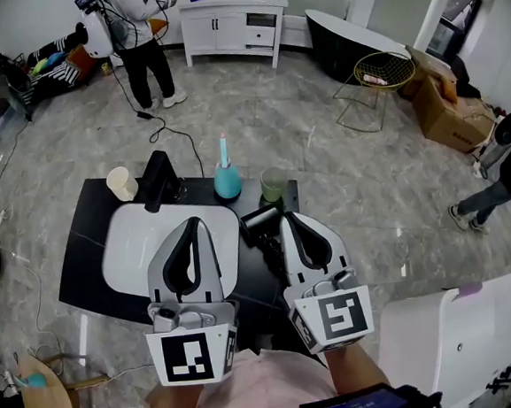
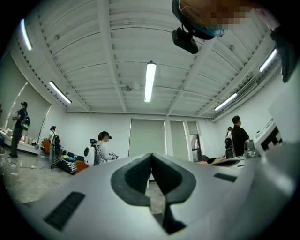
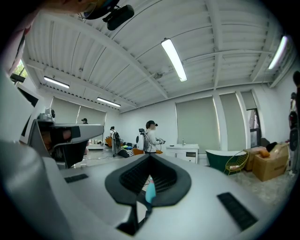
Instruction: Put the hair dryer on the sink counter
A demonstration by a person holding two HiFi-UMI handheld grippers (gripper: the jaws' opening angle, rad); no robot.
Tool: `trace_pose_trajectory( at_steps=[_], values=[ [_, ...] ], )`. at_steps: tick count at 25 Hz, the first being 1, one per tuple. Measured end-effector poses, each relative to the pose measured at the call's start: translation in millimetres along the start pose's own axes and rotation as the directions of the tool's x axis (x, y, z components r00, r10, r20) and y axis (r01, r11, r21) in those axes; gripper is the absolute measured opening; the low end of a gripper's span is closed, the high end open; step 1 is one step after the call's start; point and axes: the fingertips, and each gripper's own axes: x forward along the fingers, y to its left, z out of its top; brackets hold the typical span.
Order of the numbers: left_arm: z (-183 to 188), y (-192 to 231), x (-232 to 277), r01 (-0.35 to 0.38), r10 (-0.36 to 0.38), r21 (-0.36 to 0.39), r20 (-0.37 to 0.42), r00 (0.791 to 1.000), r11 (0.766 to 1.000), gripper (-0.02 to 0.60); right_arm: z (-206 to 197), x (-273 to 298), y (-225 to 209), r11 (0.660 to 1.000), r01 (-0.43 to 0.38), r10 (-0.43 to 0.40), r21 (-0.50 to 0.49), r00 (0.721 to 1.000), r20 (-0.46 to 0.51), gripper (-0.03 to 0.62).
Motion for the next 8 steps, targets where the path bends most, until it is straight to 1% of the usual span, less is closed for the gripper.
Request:
trace_pose_trajectory(
  at_steps=[8],
  values=[
    [-3.4,-3.6,2.8,0.001,-0.001,-0.001,-0.006,1.0,1.0,0.009,-1.7,0.7,-4.2,1.0,0.002,-0.002,0.001,1.0,-0.005,-0.002]
  ],
)
